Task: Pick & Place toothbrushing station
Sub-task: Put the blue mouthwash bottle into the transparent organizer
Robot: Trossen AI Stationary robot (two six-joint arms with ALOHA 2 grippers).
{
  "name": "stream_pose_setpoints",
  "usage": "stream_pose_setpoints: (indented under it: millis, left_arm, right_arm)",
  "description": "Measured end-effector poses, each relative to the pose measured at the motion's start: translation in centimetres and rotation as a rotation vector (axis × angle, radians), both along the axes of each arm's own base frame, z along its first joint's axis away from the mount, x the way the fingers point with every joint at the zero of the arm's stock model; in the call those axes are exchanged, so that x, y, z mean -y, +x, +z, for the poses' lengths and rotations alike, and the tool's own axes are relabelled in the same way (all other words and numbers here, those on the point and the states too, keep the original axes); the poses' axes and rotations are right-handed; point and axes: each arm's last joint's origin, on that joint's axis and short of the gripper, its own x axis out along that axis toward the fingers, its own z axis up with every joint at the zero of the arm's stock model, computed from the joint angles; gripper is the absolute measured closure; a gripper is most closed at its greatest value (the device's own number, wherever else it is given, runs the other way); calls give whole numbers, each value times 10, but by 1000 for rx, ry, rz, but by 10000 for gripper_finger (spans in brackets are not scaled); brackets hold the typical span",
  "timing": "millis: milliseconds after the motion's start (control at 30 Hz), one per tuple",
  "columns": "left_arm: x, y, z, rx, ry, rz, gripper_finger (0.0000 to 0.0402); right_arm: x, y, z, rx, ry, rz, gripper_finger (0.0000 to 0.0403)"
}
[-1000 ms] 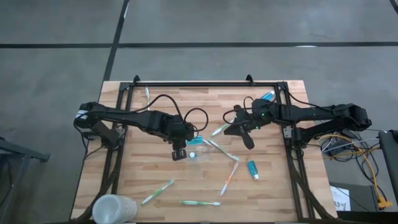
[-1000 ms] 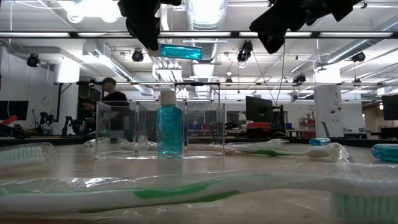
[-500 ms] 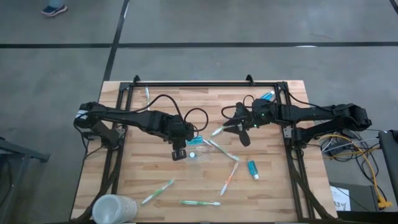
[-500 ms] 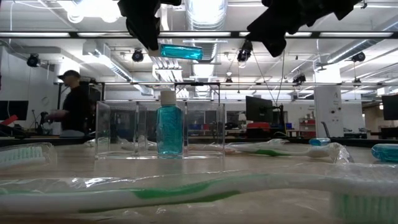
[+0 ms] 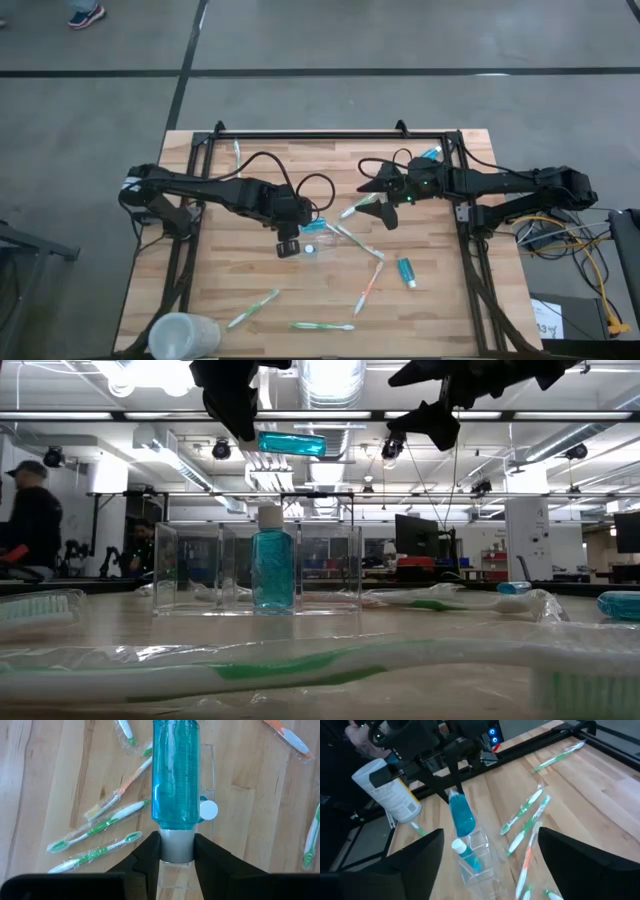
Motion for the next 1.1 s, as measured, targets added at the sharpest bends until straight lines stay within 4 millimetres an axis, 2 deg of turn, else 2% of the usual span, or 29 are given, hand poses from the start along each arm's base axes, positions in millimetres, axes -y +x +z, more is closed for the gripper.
stream_pose_setpoints:
  millis: [367, 667, 833, 933, 1100]
  left_arm:
    - [0, 0, 0, 0, 0, 0, 296]
    - [0, 0, 0, 1, 5, 2, 296]
    - [-1, 0, 0, 3, 17, 8, 296]
    - [0, 1, 0, 8, 16, 8, 296]
    - [0, 1, 0, 8, 18, 5, 296]
  right_arm:
    - [0, 0, 0, -4, -2, 3, 54]
    - [0, 1, 2, 27, 6, -2, 62]
    - [0, 1, 3, 30, 156, -63, 72]
    - [2, 1, 2, 19, 127, -126, 76]
    - [-2, 3, -3, -4, 80, -123, 76]
